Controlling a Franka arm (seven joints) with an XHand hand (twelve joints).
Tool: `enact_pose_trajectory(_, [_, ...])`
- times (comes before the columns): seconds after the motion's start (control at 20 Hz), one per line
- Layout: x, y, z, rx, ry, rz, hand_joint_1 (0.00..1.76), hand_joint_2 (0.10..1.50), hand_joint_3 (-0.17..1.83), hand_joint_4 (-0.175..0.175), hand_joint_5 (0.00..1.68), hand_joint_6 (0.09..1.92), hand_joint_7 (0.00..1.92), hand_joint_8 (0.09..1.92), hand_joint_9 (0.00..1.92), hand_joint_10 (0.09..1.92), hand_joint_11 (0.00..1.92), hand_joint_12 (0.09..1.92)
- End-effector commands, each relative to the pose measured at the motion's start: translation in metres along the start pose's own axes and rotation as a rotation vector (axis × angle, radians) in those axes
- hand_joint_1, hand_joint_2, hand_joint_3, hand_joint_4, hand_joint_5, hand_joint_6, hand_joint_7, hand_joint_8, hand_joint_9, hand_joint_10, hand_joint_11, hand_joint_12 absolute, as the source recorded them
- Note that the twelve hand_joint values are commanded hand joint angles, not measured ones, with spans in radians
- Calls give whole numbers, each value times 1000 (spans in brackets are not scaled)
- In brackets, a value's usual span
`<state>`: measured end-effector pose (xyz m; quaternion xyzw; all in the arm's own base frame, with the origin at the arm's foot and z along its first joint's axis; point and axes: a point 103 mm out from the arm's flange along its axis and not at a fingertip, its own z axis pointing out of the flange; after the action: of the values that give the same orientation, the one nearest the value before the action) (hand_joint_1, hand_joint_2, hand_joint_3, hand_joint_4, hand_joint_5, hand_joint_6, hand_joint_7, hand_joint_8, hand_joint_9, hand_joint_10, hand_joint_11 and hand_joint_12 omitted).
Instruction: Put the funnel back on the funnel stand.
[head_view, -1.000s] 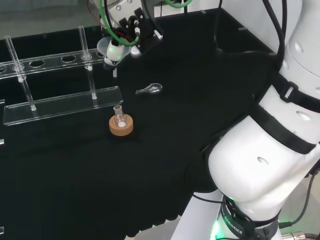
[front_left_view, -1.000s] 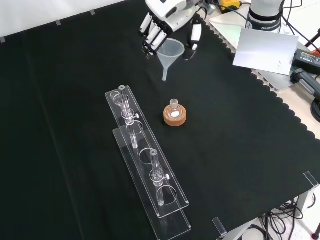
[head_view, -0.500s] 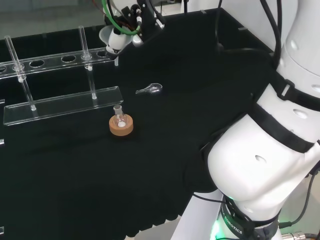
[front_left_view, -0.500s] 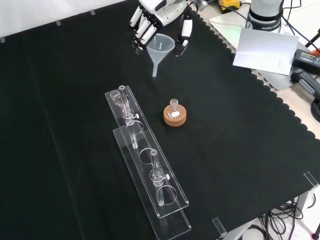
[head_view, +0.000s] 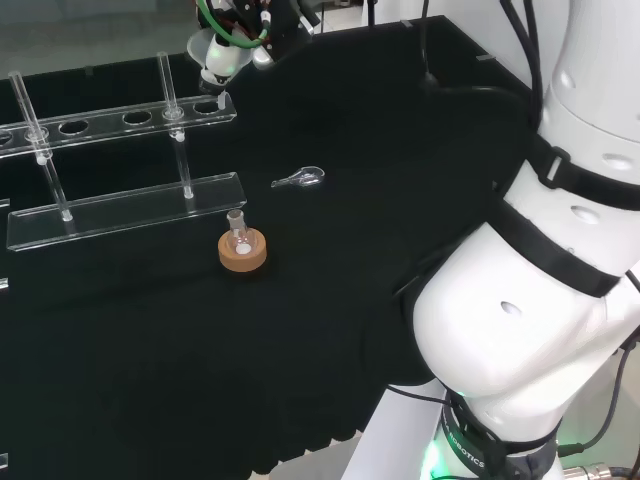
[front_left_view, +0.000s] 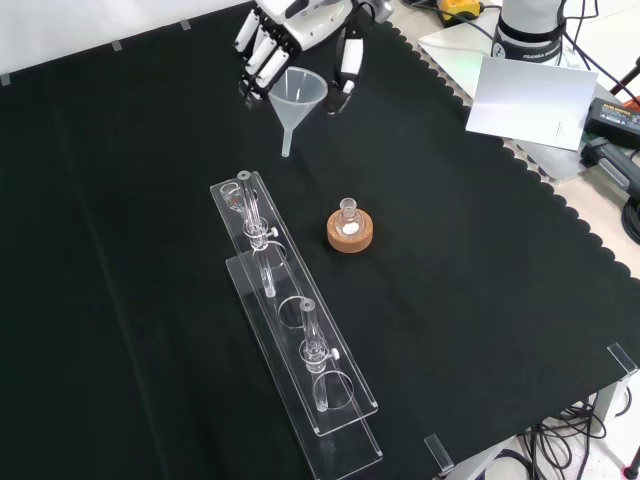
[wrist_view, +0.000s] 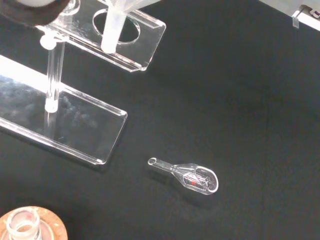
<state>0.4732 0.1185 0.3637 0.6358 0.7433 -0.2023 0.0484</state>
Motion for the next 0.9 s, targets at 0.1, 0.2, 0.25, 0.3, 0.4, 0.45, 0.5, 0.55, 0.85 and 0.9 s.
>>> enact_pose_trajectory(0.1, [-7,45,-2,8,7,-32,783,796,482,46,746,629,671,613,1059,368,696,1244])
enact_pose_trajectory(0.2, [-8,51,-2,7,6,-36,783,796,483,46,746,630,671,614,1059,367,696,1243])
enact_pose_trajectory(0.25, [-9,54,-2,8,6,-39,783,796,483,46,745,631,671,614,1059,367,696,1243])
enact_pose_trajectory(0.3, [-10,57,-2,8,7,-41,783,796,483,46,745,631,670,615,1059,367,696,1243])
enact_pose_trajectory(0.4, [-12,63,-2,8,10,-45,784,795,484,46,744,632,670,615,1059,367,697,1243])
enact_pose_trajectory(0.45, [-12,64,-3,0,3,-42,784,795,484,46,744,632,670,616,1059,367,697,1243])
enact_pose_trajectory(0.5, [-12,65,-3,-2,3,-42,784,795,484,46,744,633,670,616,1059,367,697,1243])
enact_pose_trajectory(0.55, [-12,67,-2,1,2,-43,784,795,484,46,743,633,669,616,1059,367,697,1243])
enact_pose_trajectory(0.85, [-19,82,6,25,12,-55,784,793,485,46,742,635,667,617,1059,366,697,1243])
enact_pose_trajectory(0.9, [-19,84,8,24,12,-56,784,793,485,46,741,635,667,618,1059,366,697,1243])
